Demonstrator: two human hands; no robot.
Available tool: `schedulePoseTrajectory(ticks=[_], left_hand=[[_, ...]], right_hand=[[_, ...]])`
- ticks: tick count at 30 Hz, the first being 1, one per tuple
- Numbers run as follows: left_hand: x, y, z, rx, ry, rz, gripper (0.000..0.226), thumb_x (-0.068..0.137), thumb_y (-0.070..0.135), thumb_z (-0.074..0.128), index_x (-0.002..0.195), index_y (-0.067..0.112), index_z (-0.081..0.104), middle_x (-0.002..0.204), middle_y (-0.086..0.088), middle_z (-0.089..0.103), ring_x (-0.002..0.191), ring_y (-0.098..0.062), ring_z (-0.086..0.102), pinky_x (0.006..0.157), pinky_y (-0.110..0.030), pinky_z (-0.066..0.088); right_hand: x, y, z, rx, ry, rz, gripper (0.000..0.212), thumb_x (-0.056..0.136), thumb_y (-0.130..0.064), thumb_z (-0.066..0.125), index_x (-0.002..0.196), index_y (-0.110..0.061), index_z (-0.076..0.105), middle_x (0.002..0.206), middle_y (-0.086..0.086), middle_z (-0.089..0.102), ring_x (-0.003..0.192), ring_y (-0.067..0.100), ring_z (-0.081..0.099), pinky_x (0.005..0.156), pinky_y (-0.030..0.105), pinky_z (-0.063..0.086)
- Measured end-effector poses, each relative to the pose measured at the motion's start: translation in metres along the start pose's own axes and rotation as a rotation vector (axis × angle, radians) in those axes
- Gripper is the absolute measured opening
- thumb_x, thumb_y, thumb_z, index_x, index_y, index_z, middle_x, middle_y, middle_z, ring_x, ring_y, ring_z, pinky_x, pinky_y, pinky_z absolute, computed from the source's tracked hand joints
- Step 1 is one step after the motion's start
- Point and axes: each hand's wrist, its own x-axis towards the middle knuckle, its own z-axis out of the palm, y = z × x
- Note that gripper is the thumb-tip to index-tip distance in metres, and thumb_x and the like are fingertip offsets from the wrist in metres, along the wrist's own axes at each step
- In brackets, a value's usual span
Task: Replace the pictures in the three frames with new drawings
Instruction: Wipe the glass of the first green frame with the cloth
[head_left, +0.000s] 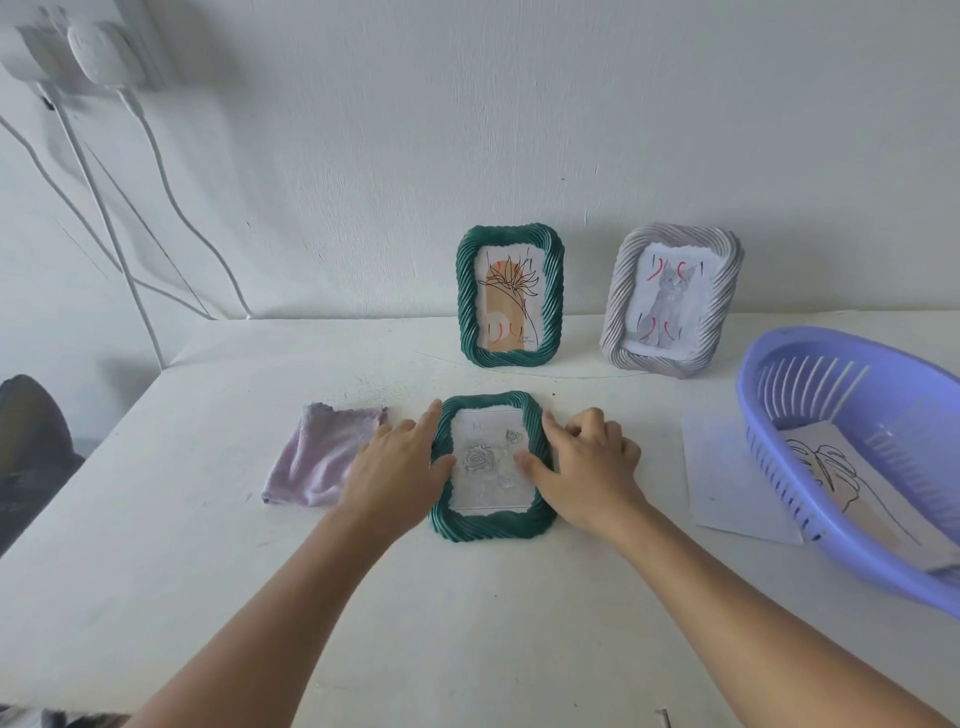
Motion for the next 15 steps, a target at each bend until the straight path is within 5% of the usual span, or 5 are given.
schedulePoseTrajectory(ticks=[7, 12, 15], left_hand=[[-0.009, 0.006, 0.003, -0.275, 0.095, -0.078, 0.068, 0.098, 0.038, 0.059, 0.158, 0.03, 0.027, 0.125, -0.001, 0.063, 0.116, -0.025, 0.057, 0.098, -0.046, 0.049], [-0.01, 0.006, 0.002, -0.469, 0.125, -0.155, 0.071, 0.096, 0.04, 0.063, 0.158, 0.029, 0.028, 0.121, 0.004, 0.059, 0.117, -0.021, 0.054, 0.102, -0.042, 0.046], [-0.006, 0.006, -0.008, -0.663, 0.032, -0.21, 0.077, 0.097, 0.044, 0.062, 0.159, 0.039, 0.018, 0.102, 0.009, 0.067, 0.094, -0.014, 0.062, 0.082, -0.032, 0.05]], right_hand=[[0.001, -0.001, -0.001, 0.227, -0.018, -0.048, 0.074, 0.096, -0.063, 0.048, 0.159, -0.035, 0.023, 0.135, -0.002, 0.048, 0.13, 0.023, 0.044, 0.113, 0.044, 0.03], [-0.002, -0.011, -0.007, 0.735, 0.011, -0.077, 0.069, 0.098, -0.035, 0.06, 0.159, -0.036, 0.027, 0.142, -0.031, 0.049, 0.123, -0.012, 0.049, 0.112, 0.016, 0.037], [-0.001, -0.021, -0.01, 0.779, 0.098, -0.091, 0.064, 0.1, -0.025, 0.058, 0.158, -0.034, 0.031, 0.133, -0.04, 0.047, 0.116, -0.009, 0.055, 0.098, 0.0, 0.035]])
